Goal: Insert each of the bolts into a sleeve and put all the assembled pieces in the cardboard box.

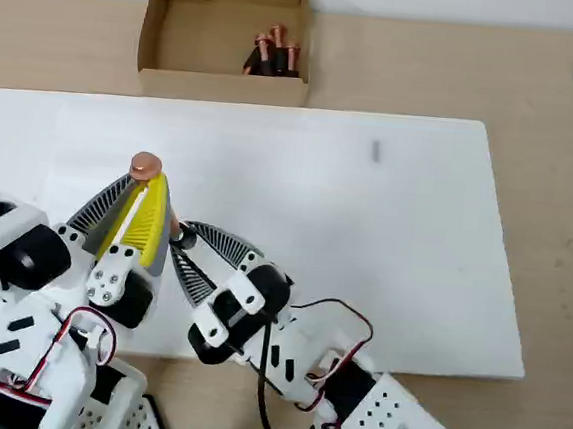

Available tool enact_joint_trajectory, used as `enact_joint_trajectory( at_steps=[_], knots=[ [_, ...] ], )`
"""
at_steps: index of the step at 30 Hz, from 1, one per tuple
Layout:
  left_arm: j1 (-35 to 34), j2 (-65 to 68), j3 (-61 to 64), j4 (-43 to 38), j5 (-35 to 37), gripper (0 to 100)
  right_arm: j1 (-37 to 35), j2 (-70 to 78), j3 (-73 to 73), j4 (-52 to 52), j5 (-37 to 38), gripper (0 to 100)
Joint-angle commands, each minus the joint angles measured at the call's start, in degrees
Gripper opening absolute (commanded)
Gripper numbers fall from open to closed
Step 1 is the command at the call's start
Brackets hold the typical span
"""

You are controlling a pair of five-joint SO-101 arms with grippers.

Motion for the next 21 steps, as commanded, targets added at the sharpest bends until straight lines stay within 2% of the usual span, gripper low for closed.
enact_joint_trajectory(
  at_steps=[1, 15, 21],
  knots=[
    [1.0, -0.1, -2.4, 0.1, -0.4, 0, -0.6, -1.9, 0.0, -1.6, -0.4, 1.0],
    [1.3, -0.1, 4.2, 0.2, -0.4, 0, -0.6, -1.9, 0.0, -1.8, -0.4, 1.0],
    [1.6, -0.1, 4.6, 6.0, -0.4, 0, 1.2, -1.9, 0.0, -1.7, -0.4, 1.0]
  ],
)
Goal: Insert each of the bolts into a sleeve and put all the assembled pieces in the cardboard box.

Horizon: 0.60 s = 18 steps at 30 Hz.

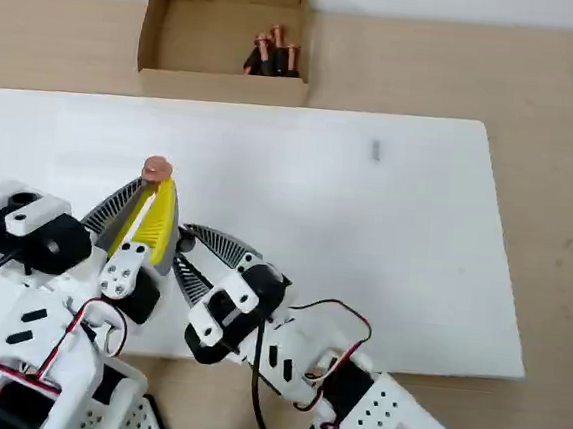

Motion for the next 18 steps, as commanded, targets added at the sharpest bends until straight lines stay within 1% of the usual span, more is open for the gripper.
enact_joint_trajectory(
  at_steps=[1, 5, 8, 10, 14, 18],
  knots=[
    [0.6, 0.0, 0.5, 4.0, -0.2, 0, 2.2, -2.1, 0.0, -1.8, -0.4, 1.0],
    [0.7, 0.0, 0.4, 6.2, -0.2, 0, 4.7, -2.1, -0.2, -1.8, -0.4, 1.0],
    [0.7, 0.0, 0.3, 6.4, -0.3, 0, 6.0, -1.6, -2.0, -1.6, -1.4, 0.9],
    [0.8, 0.0, 0.3, 6.5, -0.4, 0, 6.5, -1.6, -4.1, 1.1, -2.6, 0.9],
    [0.8, 0.0, 0.3, 6.6, -0.4, 0, 6.5, -1.6, -8.3, 10.2, -5.3, 0.9],
    [0.8, 0.0, 0.3, 6.4, -0.5, 1, 6.5, -1.7, -9.2, 11.9, -5.4, 0.9]
  ],
)
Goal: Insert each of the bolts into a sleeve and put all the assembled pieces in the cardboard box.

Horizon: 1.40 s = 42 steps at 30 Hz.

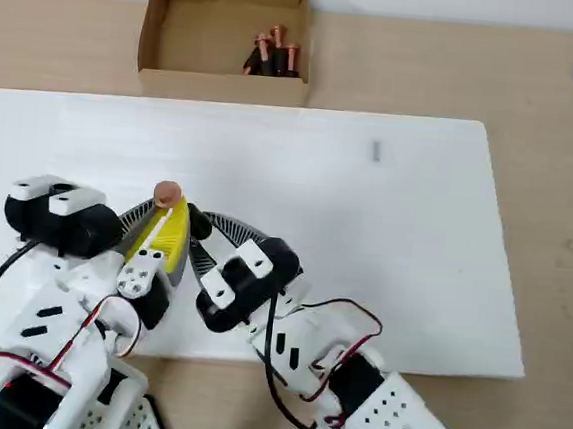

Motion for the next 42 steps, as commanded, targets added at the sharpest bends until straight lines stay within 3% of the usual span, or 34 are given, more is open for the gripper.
enact_joint_trajectory(
  at_steps=[1, 7, 18, 24, 27, 33, 37, 42],
  knots=[
    [0.1, -0.3, -1.3, 0.1, -0.8, 1, 1.5, -1.5, -4.4, 0.8, -0.7, 0.9],
    [0.0, -0.2, -4.6, 5.6, -0.5, 13, 1.5, -1.5, -4.4, 0.9, -0.6, 0.9],
    [-0.4, -0.2, -9.0, 11.1, -0.7, 14, 1.8, -1.4, -4.4, 0.6, -0.5, 0.9],
    [-1.1, 0.1, -16.7, 11.1, -0.4, 16, 10.7, -1.2, -5.0, 0.1, -0.6, 0.9],
    [-8.1, 3.7, -19.3, 9.8, -0.4, 16, 15.9, 2.0, -9.3, -1.6, -0.9, 0.9],
    [-22.7, 13.5, -19.3, 10.7, -0.8, 16, 23.6, 31.2, -34.5, -8.2, -3.3, 0.9],
    [-22.5, 13.8, -15.2, 12.9, -1.1, 16, 26.9, 56.9, -58.0, -8.5, -7.0, 0.9],
    [-22.7, 13.8, -6.4, 14.4, -10.5, 16, 29.1, 86.4, -87.5, -8.8, -11.0, 0.9]
  ],
)
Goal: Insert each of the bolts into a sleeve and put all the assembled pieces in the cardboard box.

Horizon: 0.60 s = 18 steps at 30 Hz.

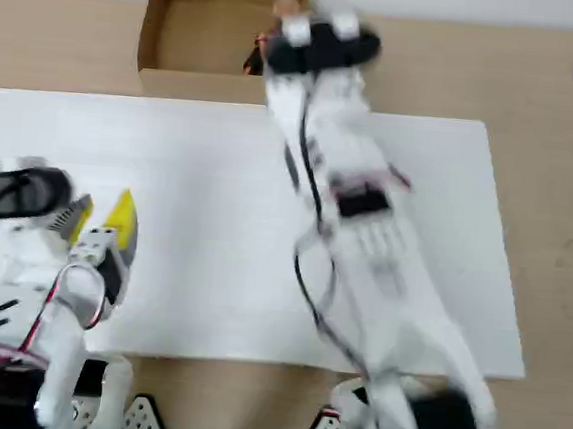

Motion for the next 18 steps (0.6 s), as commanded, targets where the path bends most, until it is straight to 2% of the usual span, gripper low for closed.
enact_joint_trajectory(
  at_steps=[1, 8, 13, 18],
  knots=[
    [-1.2, 0.7, 5.6, 0.3, -6.2, 16, 2.0, 22.9, -28.9, -1.9, -2.9, 0.9],
    [-0.9, -4.8, 20.7, -1.2, -13.4, 16, 2.9, 61.8, -68.4, -0.1, -1.1, 1.0],
    [-1.3, -14.5, 30.7, -4.8, -16.4, 16, 2.3, 81.7, -93.1, 11.6, 3.0, 1.2],
    [-1.1, -13.3, 32.4, -5.0, -16.4, 16, 2.2, 95.0, -113.5, 21.2, 3.3, 2.1]
  ],
)
